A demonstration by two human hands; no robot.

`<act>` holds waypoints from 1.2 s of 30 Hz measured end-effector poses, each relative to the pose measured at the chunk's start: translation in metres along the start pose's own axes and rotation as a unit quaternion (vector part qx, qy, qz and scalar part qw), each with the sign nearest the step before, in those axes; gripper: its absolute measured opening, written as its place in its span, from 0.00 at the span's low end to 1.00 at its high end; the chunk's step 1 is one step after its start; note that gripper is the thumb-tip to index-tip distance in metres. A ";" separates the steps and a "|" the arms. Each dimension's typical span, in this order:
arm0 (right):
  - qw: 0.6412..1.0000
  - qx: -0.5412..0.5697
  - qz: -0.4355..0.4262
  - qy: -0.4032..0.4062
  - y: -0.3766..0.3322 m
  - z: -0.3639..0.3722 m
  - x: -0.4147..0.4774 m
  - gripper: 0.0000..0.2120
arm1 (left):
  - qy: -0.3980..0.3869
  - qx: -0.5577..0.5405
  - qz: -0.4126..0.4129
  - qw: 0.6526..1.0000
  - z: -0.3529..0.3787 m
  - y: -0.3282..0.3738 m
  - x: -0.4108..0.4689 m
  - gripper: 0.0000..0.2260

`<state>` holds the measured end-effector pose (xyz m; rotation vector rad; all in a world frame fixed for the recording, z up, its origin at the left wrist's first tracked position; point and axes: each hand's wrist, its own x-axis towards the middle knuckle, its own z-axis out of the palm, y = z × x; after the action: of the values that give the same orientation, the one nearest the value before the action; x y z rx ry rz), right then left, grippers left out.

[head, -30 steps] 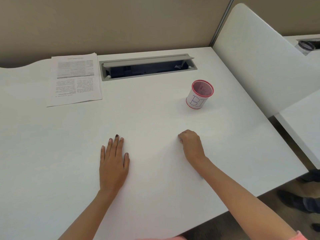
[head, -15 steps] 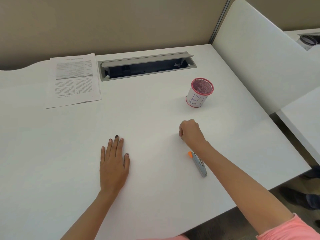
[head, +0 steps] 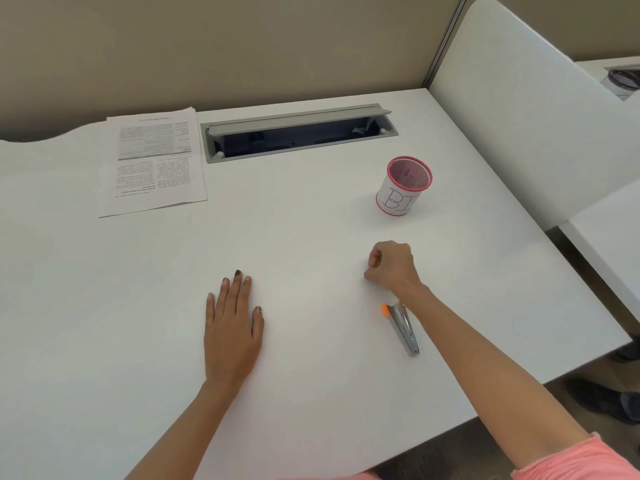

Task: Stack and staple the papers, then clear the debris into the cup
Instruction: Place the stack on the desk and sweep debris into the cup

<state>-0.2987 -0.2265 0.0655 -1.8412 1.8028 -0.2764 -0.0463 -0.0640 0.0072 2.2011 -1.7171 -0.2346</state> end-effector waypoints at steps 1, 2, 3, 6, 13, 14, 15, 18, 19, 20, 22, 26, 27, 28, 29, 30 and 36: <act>0.999 0.038 0.014 0.017 0.000 -0.006 0.003 0.07 | 0.001 0.000 0.000 1.000 0.000 0.000 0.000 0.26; 0.996 0.075 0.029 0.038 0.000 -0.013 0.006 0.06 | 0.001 0.000 0.000 1.000 -0.001 0.000 0.000 0.26; 0.992 0.106 0.040 0.062 -0.001 -0.022 0.010 0.06 | 0.002 0.001 0.000 1.000 -0.001 0.000 0.000 0.26; 0.973 0.164 0.054 0.152 -0.007 -0.048 0.027 0.05 | 0.002 -0.001 0.001 1.000 0.000 0.001 0.000 0.26; 0.944 0.152 0.013 0.292 -0.024 -0.097 0.075 0.05 | 0.001 -0.002 0.001 1.000 0.001 -0.001 0.000 0.26; 0.945 0.142 0.006 0.294 -0.025 -0.100 0.080 0.06 | 0.002 -0.002 0.001 1.000 0.001 -0.001 0.000 0.26; 0.947 0.128 -0.003 0.294 -0.024 -0.102 0.085 0.06 | 0.002 -0.001 0.001 1.000 0.001 -0.001 0.000 0.26; 0.950 0.070 -0.030 0.302 -0.022 -0.104 0.096 0.11 | 0.001 0.001 0.000 1.000 0.001 -0.001 0.000 0.26; 0.950 0.058 -0.036 0.306 -0.022 -0.104 0.098 0.13 | 0.002 0.002 -0.001 1.000 0.001 -0.001 0.000 0.26; 0.948 0.052 -0.042 0.311 -0.021 -0.104 0.098 0.13 | 0.001 0.002 -0.001 1.000 0.001 -0.001 0.001 0.26; 0.944 0.061 -0.053 0.319 -0.021 -0.104 0.096 0.14 | 0.002 -0.001 0.000 1.000 0.001 -0.001 0.001 0.26; 0.936 0.110 -0.070 0.327 -0.020 -0.095 0.074 0.14 | 0.004 -0.009 0.001 1.000 0.000 0.000 -0.001 0.26; 0.939 0.108 -0.074 0.319 -0.018 -0.087 0.065 0.13 | 0.005 -0.010 0.001 1.000 0.000 0.000 0.000 0.26; 0.946 0.103 -0.077 0.297 -0.016 -0.077 0.055 0.12 | 0.007 -0.011 0.001 1.000 0.000 0.000 0.000 0.26; 0.957 0.099 -0.076 0.262 -0.011 -0.065 0.045 0.11 | 0.008 -0.013 0.001 1.000 0.000 0.000 0.000 0.26; 0.969 0.103 -0.067 0.216 -0.007 -0.052 0.033 0.10 | 0.008 -0.015 0.002 1.000 -0.001 0.000 0.000 0.26; 0.993 0.060 0.024 0.097 0.014 0.007 -0.027 0.06 | 0.006 -0.006 0.000 1.000 0.000 0.000 0.000 0.26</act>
<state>-0.3095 -0.1978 0.0591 -1.7347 1.9117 -0.5517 -0.0459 -0.0643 0.0072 2.1906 -1.7049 -0.2315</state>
